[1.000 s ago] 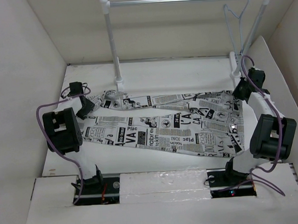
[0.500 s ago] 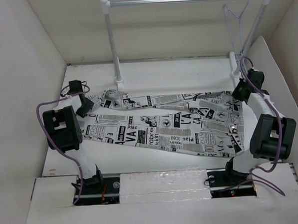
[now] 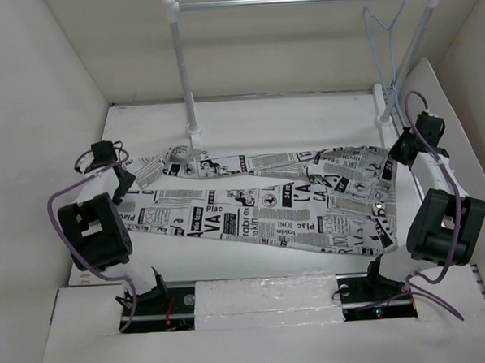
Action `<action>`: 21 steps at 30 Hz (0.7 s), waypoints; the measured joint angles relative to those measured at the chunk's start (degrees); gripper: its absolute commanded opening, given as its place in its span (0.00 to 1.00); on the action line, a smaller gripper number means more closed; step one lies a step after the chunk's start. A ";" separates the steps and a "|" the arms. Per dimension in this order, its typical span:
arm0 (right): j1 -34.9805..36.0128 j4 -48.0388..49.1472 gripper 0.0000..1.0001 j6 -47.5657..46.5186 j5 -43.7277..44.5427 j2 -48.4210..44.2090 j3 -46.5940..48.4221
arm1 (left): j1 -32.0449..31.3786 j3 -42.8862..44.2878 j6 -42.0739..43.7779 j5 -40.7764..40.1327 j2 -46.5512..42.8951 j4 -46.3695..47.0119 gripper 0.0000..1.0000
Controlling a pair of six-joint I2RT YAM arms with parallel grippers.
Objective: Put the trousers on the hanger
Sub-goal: Flatten out the trousers at the center of the board.
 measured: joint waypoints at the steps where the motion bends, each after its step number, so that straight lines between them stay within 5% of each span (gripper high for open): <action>1: 0.00 0.00 0.00 0.00 0.00 0.00 0.02 | -0.70 0.13 -0.02 0.31 -1.33 0.07 0.50; 21: 3.43 0.20 0.00 0.02 -0.39 1.05 0.70 | -4.00 6.60 2.03 11.52 8.41 4.04 0.39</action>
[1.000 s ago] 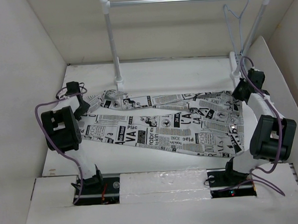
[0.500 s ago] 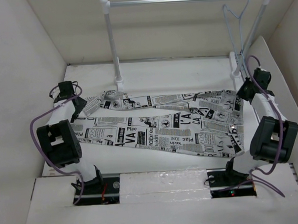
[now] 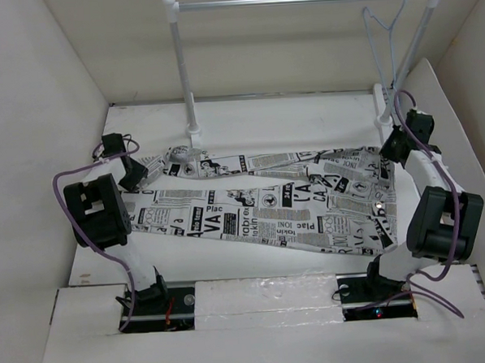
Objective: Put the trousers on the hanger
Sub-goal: Flatten out the trousers at the center of the board.
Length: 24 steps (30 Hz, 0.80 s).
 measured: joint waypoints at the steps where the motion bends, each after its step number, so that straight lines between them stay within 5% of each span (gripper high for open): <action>1: 0.26 0.04 0.00 0.00 0.00 0.22 0.00 | -0.17 0.00 0.20 0.04 0.20 0.20 0.38; 6: 0.63 0.33 0.00 0.33 0.04 0.70 -0.04 | -0.35 -1.11 0.72 -0.24 0.42 0.81 0.24; 8: 0.63 0.35 0.00 0.63 0.04 0.74 -0.04 | -0.46 -1.16 0.85 -0.24 0.39 0.98 0.00; 18: 0.48 0.26 0.00 1.09 0.28 0.92 0.35 | -0.46 -1.42 1.44 1.79 -2.34 0.33 0.00; 24: -1.31 0.17 0.00 1.62 1.22 1.36 1.27 | -0.48 -2.86 -0.28 4.85 -21.99 -2.95 0.00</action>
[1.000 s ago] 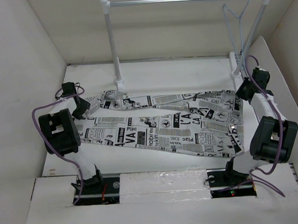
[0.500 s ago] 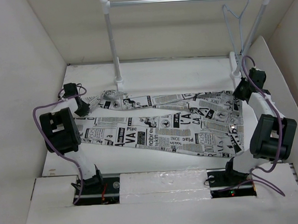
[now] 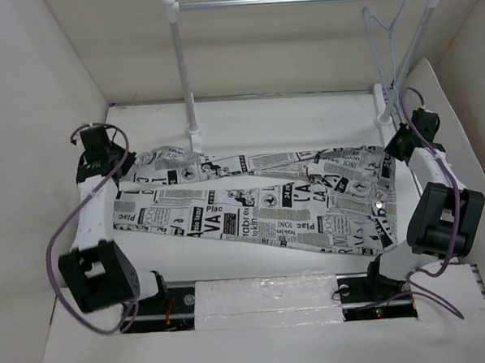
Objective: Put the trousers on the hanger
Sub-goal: Flatten out the trousers at the center of the board.
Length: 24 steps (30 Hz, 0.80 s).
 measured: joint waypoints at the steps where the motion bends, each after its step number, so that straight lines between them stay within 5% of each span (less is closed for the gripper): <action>1: -0.39 0.02 0.00 0.31 0.42 0.55 0.50 | -0.04 0.02 -0.31 0.26 -3.98 -0.17 0.00; 5: -0.81 -0.42 0.00 1.14 2.51 3.98 3.19 | 0.90 1.38 -1.53 1.68 -16.41 -2.86 0.00; 10: -0.28 -1.57 0.00 0.94 4.20 9.75 8.48 | 2.91 8.02 -1.64 1.40 -15.13 -6.56 0.00; 14: 0.39 -2.10 0.00 0.28 4.87 13.09 11.91 | 3.28 15.89 -2.19 0.17 -1.86 -5.90 0.06; 17: 0.70 -2.60 0.00 -0.66 4.87 13.92 13.05 | 3.61 27.63 -2.19 -0.33 14.75 -6.40 0.62; 21: 1.22 -3.23 0.00 -1.92 4.83 13.88 13.42 | 3.17 46.77 -0.31 -0.17 36.13 -9.05 0.70; 24: 2.12 -3.37 0.00 -2.36 4.81 13.68 13.42 | 2.05 45.44 0.81 -1.66 39.19 -10.43 0.59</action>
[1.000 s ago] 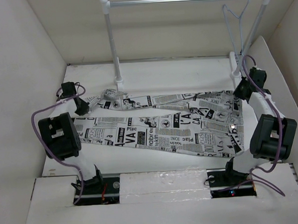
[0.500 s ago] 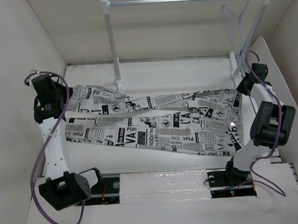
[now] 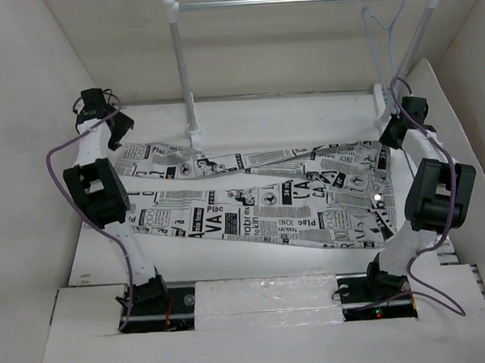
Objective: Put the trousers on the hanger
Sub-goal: Flatten out the trousers at the center of the board.
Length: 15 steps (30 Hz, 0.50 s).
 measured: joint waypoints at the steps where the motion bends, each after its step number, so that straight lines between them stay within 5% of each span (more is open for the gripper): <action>1: 0.46 -0.07 0.00 -0.04 0.02 -0.24 -0.02 | -0.15 -2.58 -0.28 -0.15 -1.36 0.42 0.57; 7: 3.96 0.20 0.00 -0.24 0.00 -3.50 -1.57 | 1.55 -29.29 -0.98 0.42 -18.88 6.34 0.53; 15: 4.57 1.95 0.00 -0.44 -1.49 -7.96 -6.75 | 4.02 -33.68 -2.99 2.10 -11.41 12.72 0.51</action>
